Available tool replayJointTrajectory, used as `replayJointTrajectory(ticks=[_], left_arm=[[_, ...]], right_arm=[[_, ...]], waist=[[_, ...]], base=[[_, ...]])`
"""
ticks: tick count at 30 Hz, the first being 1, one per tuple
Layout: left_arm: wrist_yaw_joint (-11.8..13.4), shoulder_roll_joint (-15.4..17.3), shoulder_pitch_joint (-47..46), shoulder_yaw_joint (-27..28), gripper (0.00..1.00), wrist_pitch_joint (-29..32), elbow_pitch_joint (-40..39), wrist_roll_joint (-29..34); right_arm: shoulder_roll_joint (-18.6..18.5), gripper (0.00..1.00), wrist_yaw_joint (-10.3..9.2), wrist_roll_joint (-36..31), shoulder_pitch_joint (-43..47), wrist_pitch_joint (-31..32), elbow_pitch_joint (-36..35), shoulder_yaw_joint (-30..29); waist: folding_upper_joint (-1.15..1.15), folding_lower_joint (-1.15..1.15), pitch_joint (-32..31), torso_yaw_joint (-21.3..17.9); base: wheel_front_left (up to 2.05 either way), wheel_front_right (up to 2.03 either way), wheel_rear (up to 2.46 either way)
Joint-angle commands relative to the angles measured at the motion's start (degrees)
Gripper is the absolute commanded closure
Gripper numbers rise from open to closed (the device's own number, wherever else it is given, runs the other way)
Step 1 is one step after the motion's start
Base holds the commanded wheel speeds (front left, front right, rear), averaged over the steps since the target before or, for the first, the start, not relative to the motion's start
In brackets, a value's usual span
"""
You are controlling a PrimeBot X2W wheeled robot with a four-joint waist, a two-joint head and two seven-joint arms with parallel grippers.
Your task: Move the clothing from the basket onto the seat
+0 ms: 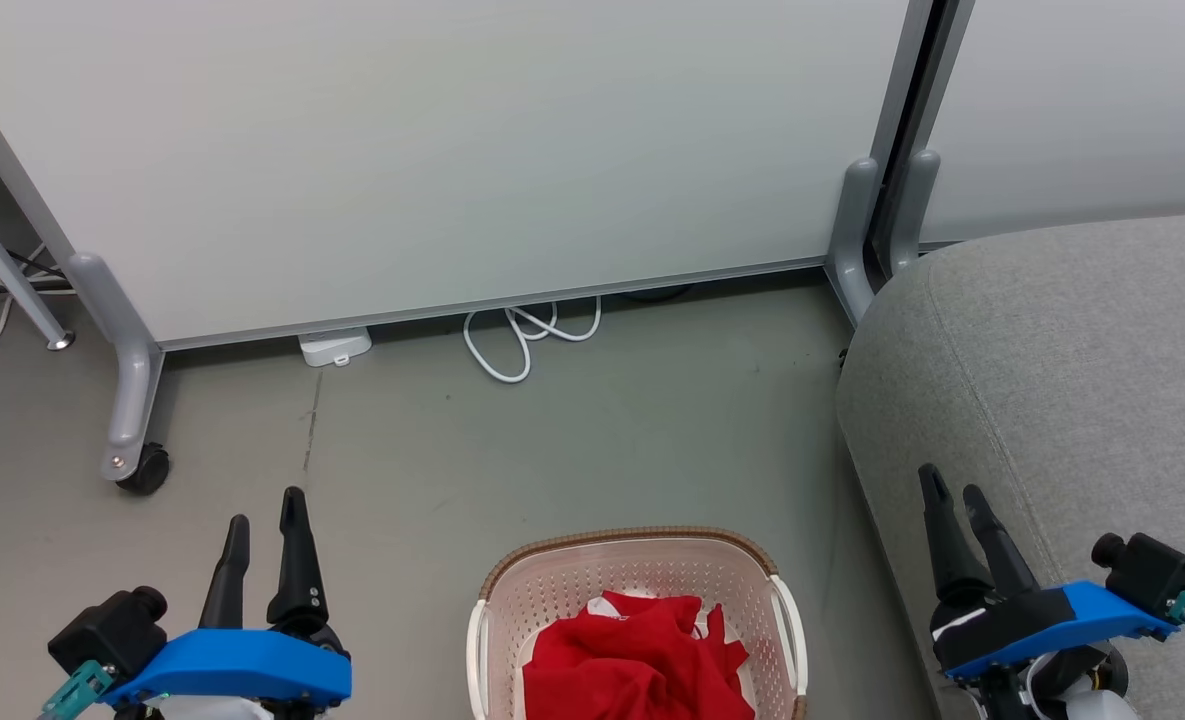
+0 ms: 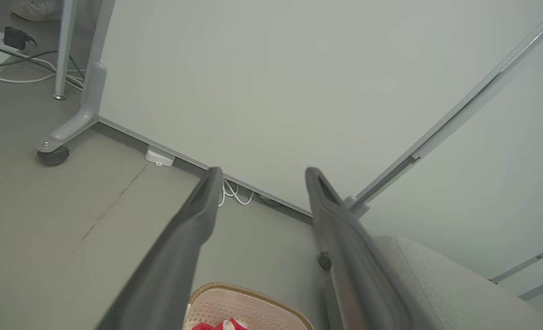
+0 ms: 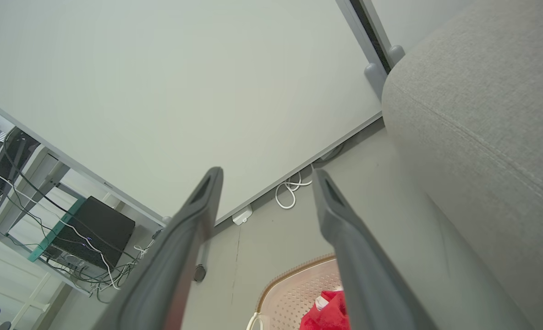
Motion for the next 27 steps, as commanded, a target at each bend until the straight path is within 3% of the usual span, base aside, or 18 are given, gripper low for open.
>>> replayJointTrajectory(ticks=[1,27], left_arm=[[0.13,0.54,-0.13,-0.17,0.00,-0.64,-0.80,1.52],[0.27,0.90,0.82,-2.59,0.00,-4.63,-1.28,16.95]], right_arm=[[-0.47,0.00,0.13,-1.54,-1.35,-0.54,-0.41,0.11],[-0.62,0.00,0.15,-17.70,-2.15,-3.65,0.40,1.09]], waist=[[0.00,0.00,0.00,-0.01],[0.00,0.00,-0.55,0.09]], base=[[0.00,0.00,0.00],[0.00,0.00,0.00]])
